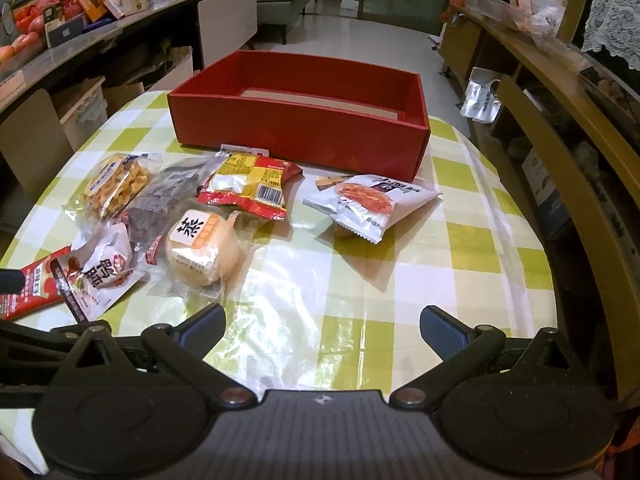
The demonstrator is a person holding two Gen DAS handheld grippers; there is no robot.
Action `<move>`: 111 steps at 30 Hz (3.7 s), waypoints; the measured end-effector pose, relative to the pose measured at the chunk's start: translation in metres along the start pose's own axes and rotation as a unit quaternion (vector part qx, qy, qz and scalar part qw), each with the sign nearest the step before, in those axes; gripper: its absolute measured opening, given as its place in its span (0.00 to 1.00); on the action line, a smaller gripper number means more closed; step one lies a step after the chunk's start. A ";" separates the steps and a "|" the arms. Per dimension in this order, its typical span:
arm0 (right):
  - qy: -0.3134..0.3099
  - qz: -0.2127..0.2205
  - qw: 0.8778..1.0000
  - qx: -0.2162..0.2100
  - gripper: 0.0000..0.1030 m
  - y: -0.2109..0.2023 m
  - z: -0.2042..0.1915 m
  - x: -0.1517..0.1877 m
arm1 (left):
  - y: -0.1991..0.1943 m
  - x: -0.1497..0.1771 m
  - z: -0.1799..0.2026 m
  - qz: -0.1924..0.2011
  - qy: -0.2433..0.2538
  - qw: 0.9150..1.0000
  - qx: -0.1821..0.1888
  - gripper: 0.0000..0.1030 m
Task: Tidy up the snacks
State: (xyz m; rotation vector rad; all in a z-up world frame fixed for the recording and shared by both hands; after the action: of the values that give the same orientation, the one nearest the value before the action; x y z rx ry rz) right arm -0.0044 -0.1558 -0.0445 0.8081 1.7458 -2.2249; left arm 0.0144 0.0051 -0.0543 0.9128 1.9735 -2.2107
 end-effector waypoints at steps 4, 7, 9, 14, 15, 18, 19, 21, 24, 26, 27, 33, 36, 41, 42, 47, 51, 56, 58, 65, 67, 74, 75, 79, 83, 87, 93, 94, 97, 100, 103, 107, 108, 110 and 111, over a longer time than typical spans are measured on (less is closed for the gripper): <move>-0.007 -0.003 1.000 -0.005 1.00 0.001 -0.005 0.000 | 0.001 0.002 -0.006 -0.001 0.002 1.000 0.000 0.95; -0.016 -0.001 1.000 -0.008 1.00 0.001 -0.010 -0.002 | 0.002 0.003 -0.012 -0.006 -0.001 1.000 0.002 0.95; -0.023 0.001 1.000 -0.010 1.00 0.000 -0.013 -0.002 | 0.001 0.004 -0.018 -0.007 0.000 1.000 0.004 0.95; -0.042 -0.005 0.999 -0.023 1.00 0.002 -0.024 -0.001 | 0.001 0.003 -0.044 -0.015 0.013 1.000 0.000 0.95; -0.046 -0.008 0.999 -0.027 1.00 0.003 -0.026 -0.001 | 0.001 0.002 -0.049 -0.016 0.013 1.000 -0.002 0.95; -0.056 -0.017 0.998 -0.035 1.00 0.005 -0.034 0.001 | 0.005 -0.003 -0.067 -0.020 0.014 1.000 0.004 0.95; -0.059 -0.019 0.997 -0.038 1.00 0.006 -0.036 0.002 | 0.007 -0.004 -0.071 -0.022 0.022 0.999 0.006 0.95; -0.062 -0.022 0.997 -0.046 1.00 0.005 -0.039 0.002 | 0.011 -0.005 -0.080 -0.027 0.046 0.999 0.002 0.95; -0.066 -0.026 0.996 -0.053 1.00 0.006 -0.044 0.001 | 0.016 -0.005 -0.092 -0.029 0.074 0.997 -0.001 0.95; -0.070 -0.031 0.996 -0.055 1.00 0.008 -0.047 0.001 | 0.020 -0.005 -0.101 -0.029 0.086 0.996 0.003 0.95; -0.071 -0.035 0.995 -0.056 1.00 0.008 -0.049 0.001 | 0.022 -0.005 -0.104 -0.027 0.096 0.995 0.004 0.95; -0.087 -0.046 0.993 -0.063 1.00 0.011 -0.060 0.004 | 0.037 -0.006 -0.101 -0.034 0.187 0.981 0.037 0.95; -0.098 -0.049 0.992 -0.065 1.00 0.012 -0.065 0.005 | 0.047 -0.005 -0.104 -0.052 0.186 0.979 0.058 0.95; -0.101 -0.056 0.990 -0.078 1.00 0.012 -0.070 0.004 | 0.061 0.006 -0.104 -0.076 0.191 0.976 0.072 1.00; -0.102 -0.055 0.990 -0.081 1.00 0.012 -0.071 0.003 | 0.062 0.006 -0.105 -0.079 0.188 0.976 0.072 1.00; -0.103 -0.048 0.989 -0.091 1.00 0.006 -0.071 0.000 | 0.068 0.004 -0.120 -0.098 0.129 0.982 0.096 1.00; -0.104 -0.050 0.989 -0.097 1.00 0.004 -0.069 0.001 | 0.062 0.009 -0.110 -0.086 0.140 0.985 0.059 1.00; -0.101 -0.049 0.988 -0.104 0.96 0.001 -0.068 0.000 | 0.050 0.017 -0.092 -0.104 0.129 0.984 0.064 0.82; -0.099 -0.049 0.988 -0.106 0.94 0.000 -0.068 -0.001 | 0.043 0.021 -0.089 -0.122 0.111 0.982 0.095 0.67; -0.095 -0.061 0.988 -0.103 0.94 0.006 -0.071 -0.002 | 0.029 0.039 -0.069 -0.115 0.099 0.983 0.100 0.70; -0.091 -0.063 0.989 -0.102 0.94 0.007 -0.072 -0.004 | 0.040 0.033 -0.069 -0.116 0.084 0.987 0.080 0.94; -0.024 -0.099 0.985 -0.142 0.94 0.017 -0.076 -0.021 | 0.048 0.031 -0.050 -0.100 0.131 0.986 0.030 0.98; -0.014 -0.104 0.984 -0.147 0.94 0.019 -0.078 -0.024 | 0.046 0.030 -0.049 -0.104 0.131 0.985 0.037 0.90; 0.020 -0.125 0.978 -0.165 0.94 0.023 -0.088 -0.029 | 0.040 0.027 -0.046 -0.134 0.106 0.982 0.077 0.61; 0.033 -0.148 0.977 -0.150 0.94 0.032 -0.102 -0.026 | 0.035 0.028 -0.053 -0.138 0.096 0.983 0.073 0.57; 0.058 -0.168 0.972 -0.153 0.94 0.041 -0.119 -0.023 | 0.032 0.030 -0.053 -0.142 0.081 0.985 0.060 0.57; 0.075 -0.171 0.971 -0.149 0.93 0.041 -0.147 -0.027 | 0.035 0.028 -0.042 -0.145 0.063 0.986 0.059 0.57; 0.063 -0.173 0.974 -0.134 0.92 0.044 -0.153 -0.026 | 0.041 0.022 -0.041 -0.148 0.062 0.985 0.058 0.57; 0.033 -0.161 0.980 -0.110 0.92 0.045 -0.163 -0.023 | 0.043 0.021 -0.044 -0.151 0.054 0.985 0.060 0.58; -0.012 -0.153 0.982 -0.107 0.75 0.042 -0.164 -0.020 | 0.044 0.019 -0.046 -0.150 0.055 0.985 0.060 0.58; -0.052 -0.144 0.981 -0.116 0.65 0.038 -0.152 -0.017 | 0.044 0.020 -0.046 -0.151 0.061 0.985 0.056 0.59; -0.059 -0.159 0.977 -0.131 0.64 0.038 -0.128 -0.013 | 0.037 0.022 -0.048 -0.152 0.062 0.985 0.052 0.60; -0.066 -0.158 0.976 -0.135 0.64 0.035 -0.124 -0.011 | 0.036 0.022 -0.049 -0.152 0.060 0.985 0.052 0.60; -0.083 -0.152 0.977 -0.128 0.64 0.028 -0.113 -0.007 | 0.034 0.022 -0.049 -0.153 0.061 0.985 0.058 0.60; -0.086 -0.151 0.977 -0.125 0.64 0.025 -0.108 -0.005 | 0.034 0.022 -0.048 -0.154 0.065 0.984 0.059 0.61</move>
State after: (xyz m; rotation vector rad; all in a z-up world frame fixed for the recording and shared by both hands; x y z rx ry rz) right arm 0.0432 -0.0623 -0.0796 0.3016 2.1184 -2.1083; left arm 0.0285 0.0503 -0.0954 0.8309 2.1935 -2.5148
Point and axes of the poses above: each gripper's, at about its wrist camera, not at the fingertips, and y roughly the way its jaws point, z to its right, x to its underside, the point moved 4 cm from there along y, roughly the way its jaws point, and after that the axes turned 9 degrees about x, right-handed, at the moved point
